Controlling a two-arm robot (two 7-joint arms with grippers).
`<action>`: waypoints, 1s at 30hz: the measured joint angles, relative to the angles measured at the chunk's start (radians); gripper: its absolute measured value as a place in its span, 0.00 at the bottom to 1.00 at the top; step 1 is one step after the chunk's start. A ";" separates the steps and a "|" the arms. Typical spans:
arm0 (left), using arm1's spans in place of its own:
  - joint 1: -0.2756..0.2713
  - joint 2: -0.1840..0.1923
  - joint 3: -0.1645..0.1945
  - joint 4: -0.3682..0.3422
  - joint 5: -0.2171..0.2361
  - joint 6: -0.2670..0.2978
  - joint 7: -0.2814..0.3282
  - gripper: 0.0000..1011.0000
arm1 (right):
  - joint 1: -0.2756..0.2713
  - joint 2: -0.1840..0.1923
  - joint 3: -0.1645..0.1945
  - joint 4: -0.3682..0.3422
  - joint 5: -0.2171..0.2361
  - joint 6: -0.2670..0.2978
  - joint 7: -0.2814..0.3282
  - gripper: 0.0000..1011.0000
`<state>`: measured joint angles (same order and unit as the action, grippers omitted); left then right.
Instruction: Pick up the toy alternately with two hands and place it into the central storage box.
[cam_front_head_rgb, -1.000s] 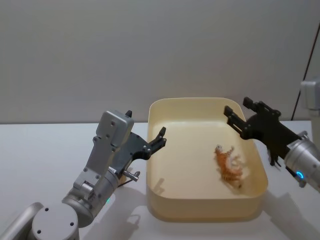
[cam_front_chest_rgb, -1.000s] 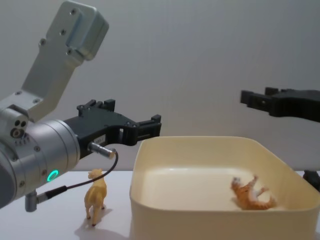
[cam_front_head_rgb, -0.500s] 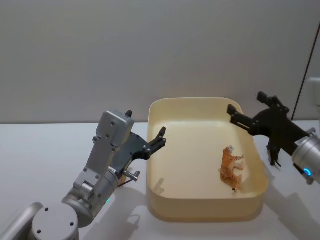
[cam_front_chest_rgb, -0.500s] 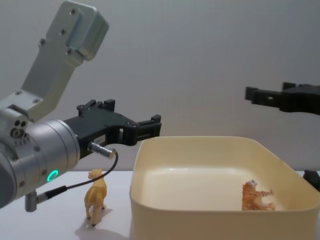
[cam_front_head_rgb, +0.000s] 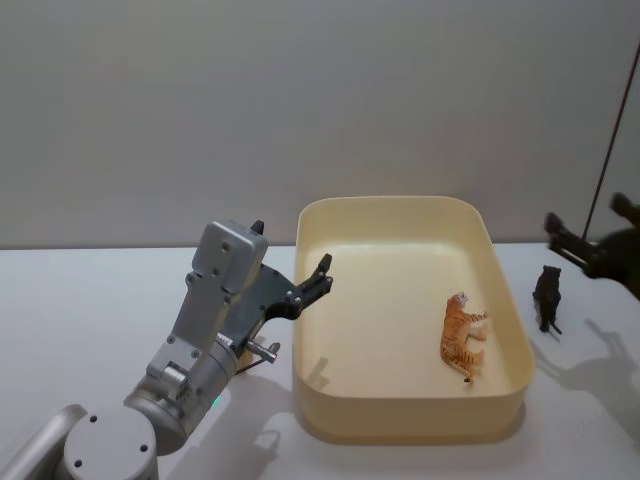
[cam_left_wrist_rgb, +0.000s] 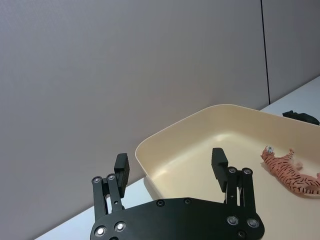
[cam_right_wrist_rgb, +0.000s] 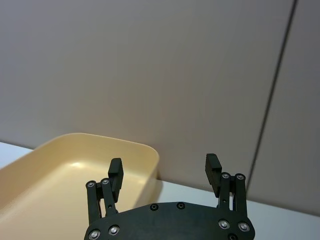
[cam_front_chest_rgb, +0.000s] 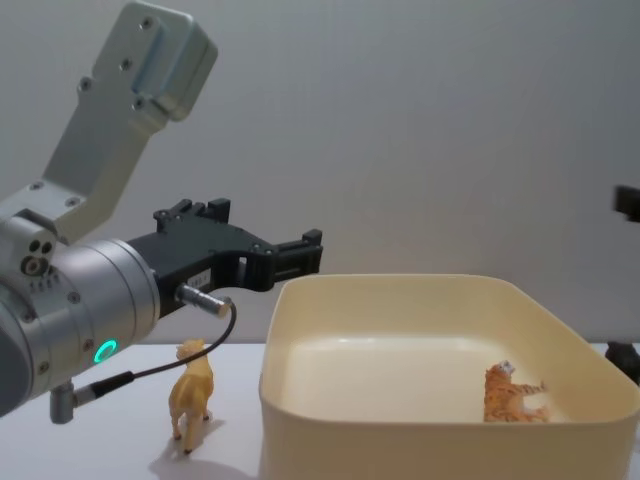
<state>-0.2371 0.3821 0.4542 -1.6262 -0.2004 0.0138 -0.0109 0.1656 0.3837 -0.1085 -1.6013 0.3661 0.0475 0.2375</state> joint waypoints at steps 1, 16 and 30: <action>0.000 0.000 0.000 0.000 0.000 0.000 0.000 0.99 | -0.014 0.011 0.011 -0.004 0.006 -0.001 -0.014 0.99; 0.000 0.000 0.000 0.000 0.000 0.000 0.000 0.99 | -0.084 0.056 0.052 0.006 0.028 0.029 -0.057 0.99; 0.000 0.000 0.000 0.000 0.000 0.000 0.000 0.99 | -0.025 0.016 0.014 0.097 -0.013 0.070 -0.038 0.99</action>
<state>-0.2371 0.3821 0.4542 -1.6262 -0.2003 0.0139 -0.0109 0.1410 0.3998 -0.0942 -1.5044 0.3534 0.1176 0.1998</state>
